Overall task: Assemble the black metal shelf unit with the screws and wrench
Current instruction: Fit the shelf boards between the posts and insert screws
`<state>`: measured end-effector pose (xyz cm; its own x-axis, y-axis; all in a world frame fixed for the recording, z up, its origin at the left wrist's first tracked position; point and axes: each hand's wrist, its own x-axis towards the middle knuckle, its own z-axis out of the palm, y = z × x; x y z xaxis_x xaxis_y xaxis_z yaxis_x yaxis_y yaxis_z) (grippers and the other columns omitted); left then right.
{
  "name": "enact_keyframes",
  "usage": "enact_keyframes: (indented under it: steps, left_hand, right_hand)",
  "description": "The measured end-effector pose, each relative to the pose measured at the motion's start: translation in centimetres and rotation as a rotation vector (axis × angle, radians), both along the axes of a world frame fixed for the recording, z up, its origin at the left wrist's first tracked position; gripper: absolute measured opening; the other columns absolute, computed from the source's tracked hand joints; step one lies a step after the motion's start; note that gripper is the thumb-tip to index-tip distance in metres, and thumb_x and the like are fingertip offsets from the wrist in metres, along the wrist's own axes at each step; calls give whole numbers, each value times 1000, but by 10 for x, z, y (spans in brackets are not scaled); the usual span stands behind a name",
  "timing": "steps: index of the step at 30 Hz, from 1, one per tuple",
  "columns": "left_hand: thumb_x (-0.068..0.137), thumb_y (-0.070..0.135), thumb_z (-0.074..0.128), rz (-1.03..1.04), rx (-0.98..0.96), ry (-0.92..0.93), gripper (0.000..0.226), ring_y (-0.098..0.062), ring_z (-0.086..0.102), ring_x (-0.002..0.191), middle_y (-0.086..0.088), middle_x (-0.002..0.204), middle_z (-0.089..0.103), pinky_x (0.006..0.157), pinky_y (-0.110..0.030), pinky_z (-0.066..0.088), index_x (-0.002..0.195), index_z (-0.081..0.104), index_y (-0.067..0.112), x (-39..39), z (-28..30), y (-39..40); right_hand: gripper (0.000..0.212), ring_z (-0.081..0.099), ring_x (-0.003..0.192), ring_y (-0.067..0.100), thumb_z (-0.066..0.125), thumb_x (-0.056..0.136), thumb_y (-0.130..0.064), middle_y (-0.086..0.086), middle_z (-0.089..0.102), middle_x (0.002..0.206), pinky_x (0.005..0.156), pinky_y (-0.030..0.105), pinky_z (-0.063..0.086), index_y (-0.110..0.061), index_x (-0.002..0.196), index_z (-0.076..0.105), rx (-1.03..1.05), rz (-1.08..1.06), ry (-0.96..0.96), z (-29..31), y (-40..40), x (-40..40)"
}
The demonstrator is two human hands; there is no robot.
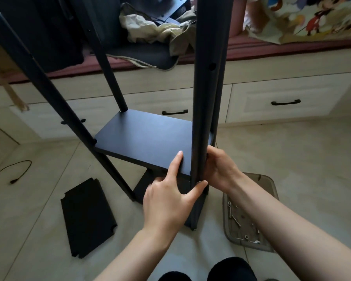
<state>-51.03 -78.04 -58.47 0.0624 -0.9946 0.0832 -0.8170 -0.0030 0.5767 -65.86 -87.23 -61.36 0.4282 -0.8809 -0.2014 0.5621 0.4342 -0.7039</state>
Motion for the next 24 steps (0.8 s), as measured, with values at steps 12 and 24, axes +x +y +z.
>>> enact_keyframes:
  steps: [12, 24]
  left_hand:
    - [72, 74, 66, -382, -161, -582, 87, -27, 23, 134, -2, 136, 27, 112, -42, 19, 147, 41, 39, 12, 51, -33]
    - [73, 24, 88, -638, 36, 23, 50, 35, 21, 120, 24, 147, 41, 122, -51, 21, 119, 68, 25, 27, 54, -49]
  right_hand:
    - [22, 70, 69, 11, 59, 87, -21, -1, 71, 72, 62, 25, 55, -15, 78, 78, -52, 23, -39, 4, 3, -1]
    - [18, 70, 76, 15, 62, 86, -23, 2, 70, 77, 74, 31, 58, -11, 82, 75, -13, 6, -45, 20, 3, 10]
